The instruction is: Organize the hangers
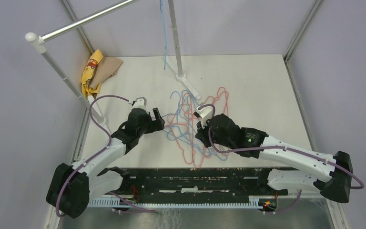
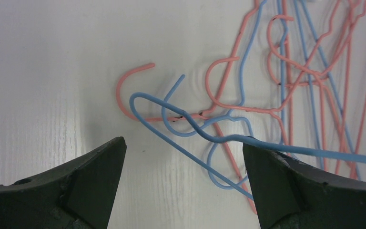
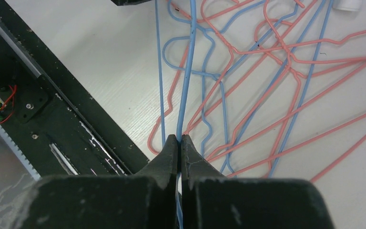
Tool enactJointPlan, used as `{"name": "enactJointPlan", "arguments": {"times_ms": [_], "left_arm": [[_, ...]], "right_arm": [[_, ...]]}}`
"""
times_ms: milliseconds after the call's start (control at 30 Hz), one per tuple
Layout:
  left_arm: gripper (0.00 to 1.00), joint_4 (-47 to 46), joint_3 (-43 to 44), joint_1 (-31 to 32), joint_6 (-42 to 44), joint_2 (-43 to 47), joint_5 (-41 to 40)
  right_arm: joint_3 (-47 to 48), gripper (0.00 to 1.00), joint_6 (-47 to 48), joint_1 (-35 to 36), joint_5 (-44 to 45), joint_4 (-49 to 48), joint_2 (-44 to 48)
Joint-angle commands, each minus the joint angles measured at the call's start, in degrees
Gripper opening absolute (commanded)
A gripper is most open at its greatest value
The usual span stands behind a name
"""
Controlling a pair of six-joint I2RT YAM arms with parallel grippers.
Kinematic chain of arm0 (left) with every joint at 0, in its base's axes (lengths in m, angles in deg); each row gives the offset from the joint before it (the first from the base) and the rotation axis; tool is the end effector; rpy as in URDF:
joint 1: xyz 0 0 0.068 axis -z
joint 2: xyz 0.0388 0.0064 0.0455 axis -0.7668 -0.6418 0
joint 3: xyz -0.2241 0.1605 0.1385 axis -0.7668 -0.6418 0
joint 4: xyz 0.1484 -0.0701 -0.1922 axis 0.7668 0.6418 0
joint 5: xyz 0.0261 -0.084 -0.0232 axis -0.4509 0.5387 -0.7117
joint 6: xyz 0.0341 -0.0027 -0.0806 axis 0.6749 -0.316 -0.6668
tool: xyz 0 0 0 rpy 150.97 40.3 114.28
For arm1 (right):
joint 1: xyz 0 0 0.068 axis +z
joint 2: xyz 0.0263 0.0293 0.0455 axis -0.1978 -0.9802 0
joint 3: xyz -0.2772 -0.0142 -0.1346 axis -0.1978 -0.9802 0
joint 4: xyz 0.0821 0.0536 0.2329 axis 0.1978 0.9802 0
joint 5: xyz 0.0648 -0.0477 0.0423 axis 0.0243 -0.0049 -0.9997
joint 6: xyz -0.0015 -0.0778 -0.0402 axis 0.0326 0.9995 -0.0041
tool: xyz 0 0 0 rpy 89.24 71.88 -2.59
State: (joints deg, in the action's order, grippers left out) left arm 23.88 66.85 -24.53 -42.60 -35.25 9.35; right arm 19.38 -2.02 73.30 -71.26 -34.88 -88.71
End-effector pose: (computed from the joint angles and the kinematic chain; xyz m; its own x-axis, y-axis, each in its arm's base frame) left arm 0.2128 -0.0883 0.2045 -0.6258 -0.2496 -0.7389 -0.0007 0.9476 -0.3195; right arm 0.1278 0.2131 0.3140 -0.5026 -0.2679 -0.8219 -0.6823 0.7068 0.1868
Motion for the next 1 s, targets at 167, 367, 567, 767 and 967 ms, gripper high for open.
{"name": "enactJointPlan", "arguments": {"times_ms": [167, 367, 567, 767, 967], "left_arm": [[0.99, 10.92, 5.47, 0.30, -4.04, 17.08, -3.07], [0.99, 14.97, 4.19, 0.22, -6.27, 24.50, -8.39], [0.99, 18.92, 3.43, 0.23, -7.51, 31.17, -12.83], [0.99, 20.28, 3.43, 0.25, -9.08, 36.85, -14.93], [0.99, 20.07, 3.13, 0.27, -9.71, 36.70, -14.89]], "right_arm": [[6.64, 0.01, 5.44, 5.10, 8.65, -3.00, -5.62], [13.11, 0.01, 9.45, 6.29, 12.98, -3.68, -11.04], [21.37, 0.01, 16.01, 6.15, 21.76, -5.97, -17.17], [31.24, 0.01, 21.77, 6.14, 21.92, -7.93, -23.95], [39.65, 0.01, 26.12, 5.99, 24.30, -12.43, -27.78]]}}
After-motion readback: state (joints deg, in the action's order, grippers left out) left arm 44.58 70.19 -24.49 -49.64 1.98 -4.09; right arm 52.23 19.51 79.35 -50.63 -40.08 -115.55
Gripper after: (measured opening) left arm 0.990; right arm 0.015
